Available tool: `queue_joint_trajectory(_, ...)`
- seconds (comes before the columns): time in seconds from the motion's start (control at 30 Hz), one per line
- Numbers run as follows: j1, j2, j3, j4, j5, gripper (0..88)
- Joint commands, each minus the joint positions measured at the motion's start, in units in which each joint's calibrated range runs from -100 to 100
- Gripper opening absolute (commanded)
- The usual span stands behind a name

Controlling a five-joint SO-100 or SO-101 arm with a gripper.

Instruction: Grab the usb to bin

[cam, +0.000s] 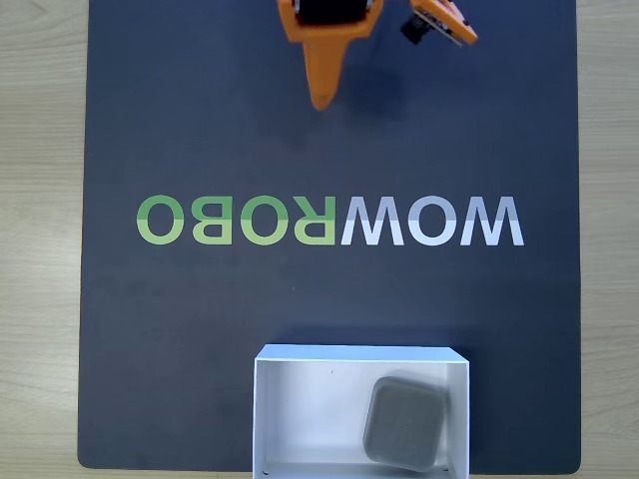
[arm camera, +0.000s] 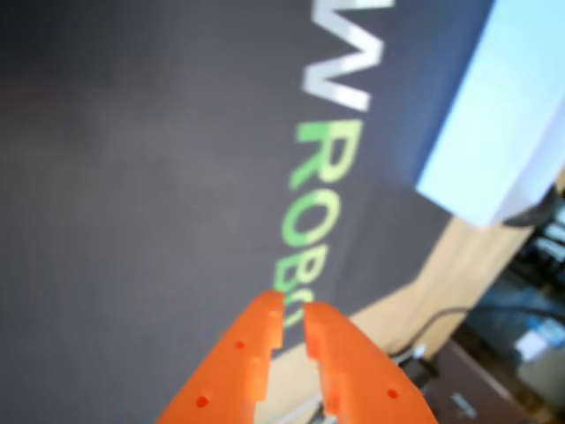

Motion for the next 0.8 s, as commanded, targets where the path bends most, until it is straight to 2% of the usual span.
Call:
queue_joint_trajectory(0.0, 0.5, -15.8, 11.3, -0.3, 0.2, 2.9)
queue_joint_trajectory(0.17, 0.4, -36.7, 20.9, 11.2, -0.1, 2.9)
queue_joint_trajectory(0.3, 0.5, -37.0, 19.9, 18.4, -0.5, 2.1)
queue_joint_trajectory(0.57, 1.7, -37.7, 20.2, 18.8, -5.4, 2.1)
queue_joint_trajectory(0.77, 4.3, -37.6, 20.6, 18.7, -5.8, 2.5)
